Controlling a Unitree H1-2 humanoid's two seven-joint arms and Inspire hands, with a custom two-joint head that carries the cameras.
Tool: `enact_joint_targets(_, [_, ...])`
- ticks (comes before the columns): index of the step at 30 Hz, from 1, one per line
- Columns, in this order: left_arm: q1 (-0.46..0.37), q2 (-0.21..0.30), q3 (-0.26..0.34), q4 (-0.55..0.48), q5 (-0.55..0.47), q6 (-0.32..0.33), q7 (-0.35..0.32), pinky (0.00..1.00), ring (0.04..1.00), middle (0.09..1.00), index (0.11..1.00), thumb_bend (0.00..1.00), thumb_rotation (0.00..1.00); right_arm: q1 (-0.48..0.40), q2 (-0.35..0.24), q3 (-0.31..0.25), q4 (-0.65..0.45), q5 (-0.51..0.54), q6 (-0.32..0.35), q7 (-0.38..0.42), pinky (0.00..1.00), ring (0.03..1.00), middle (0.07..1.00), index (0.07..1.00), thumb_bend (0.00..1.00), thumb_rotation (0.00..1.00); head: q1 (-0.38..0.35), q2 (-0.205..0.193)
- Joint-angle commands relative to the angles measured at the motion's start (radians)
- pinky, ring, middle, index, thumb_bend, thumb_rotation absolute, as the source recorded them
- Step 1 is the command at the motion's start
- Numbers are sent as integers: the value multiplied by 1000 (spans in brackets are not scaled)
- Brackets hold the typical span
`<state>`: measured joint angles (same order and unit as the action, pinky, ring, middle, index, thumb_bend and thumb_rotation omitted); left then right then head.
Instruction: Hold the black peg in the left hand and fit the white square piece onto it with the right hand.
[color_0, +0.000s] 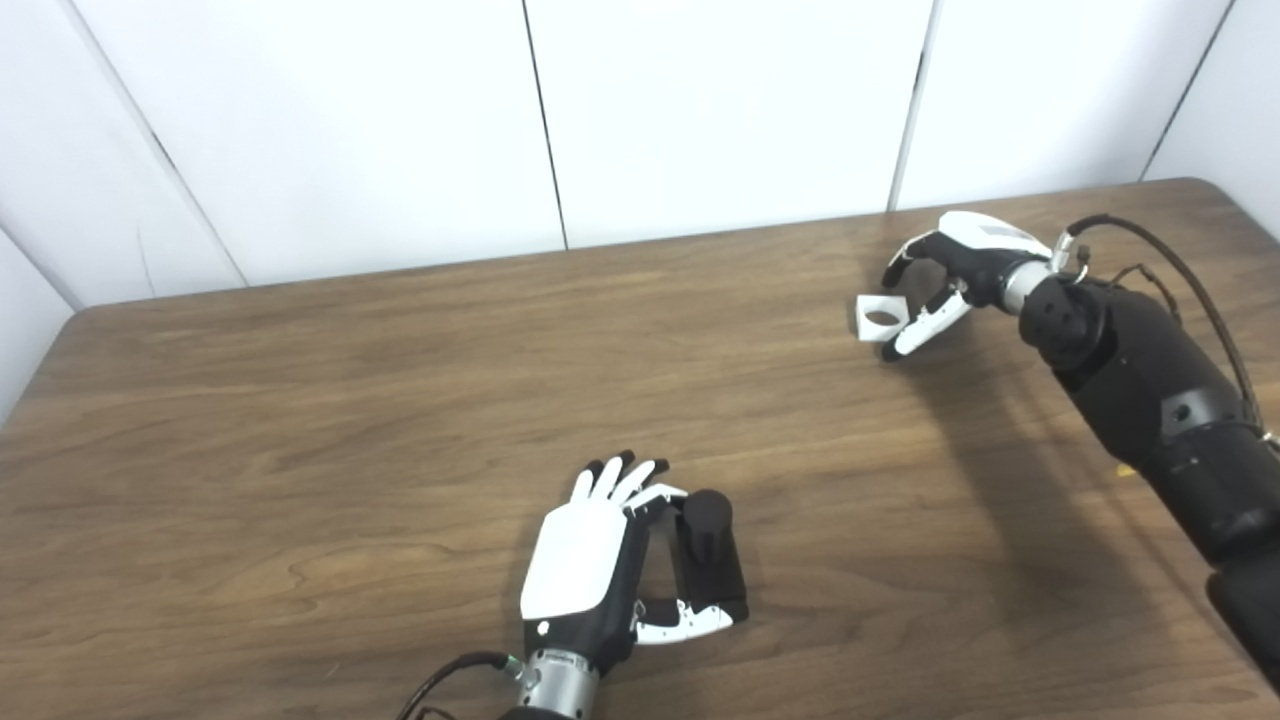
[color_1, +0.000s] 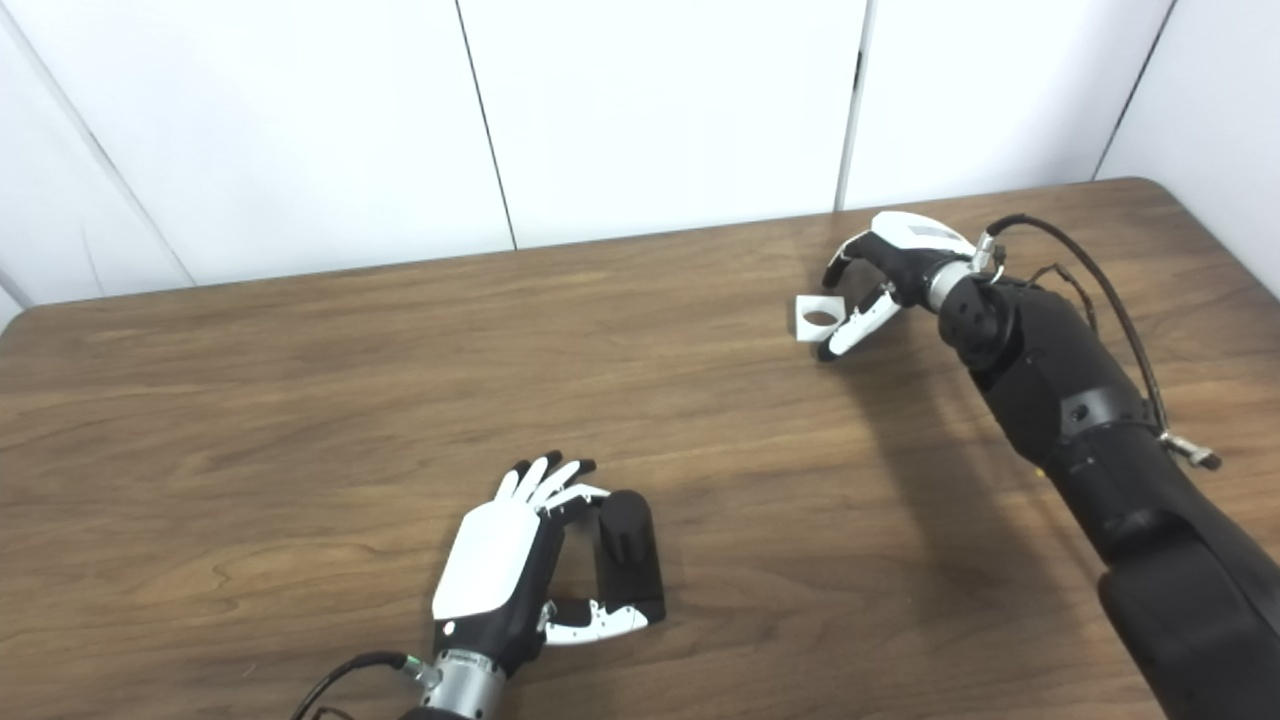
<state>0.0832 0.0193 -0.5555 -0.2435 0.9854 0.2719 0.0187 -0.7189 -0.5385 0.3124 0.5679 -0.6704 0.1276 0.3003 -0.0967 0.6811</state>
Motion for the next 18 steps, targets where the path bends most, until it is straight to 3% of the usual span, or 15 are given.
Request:
enact_joint_targets(1, [19, -24, -25, 26, 20, 5, -18, 1000, 976, 907, 649, 738, 324, -55, 15, 8, 3, 4, 0, -11, 866, 957, 904, 690, 940, 293, 0, 2])
enact_joint_targets(18, [11, -27, -25, 29, 23, 12, -20, 998, 977, 910, 645, 740, 337, -65, 19, 57, 35, -10, 7, -5, 902, 973, 906, 614, 879, 234, 3, 5])
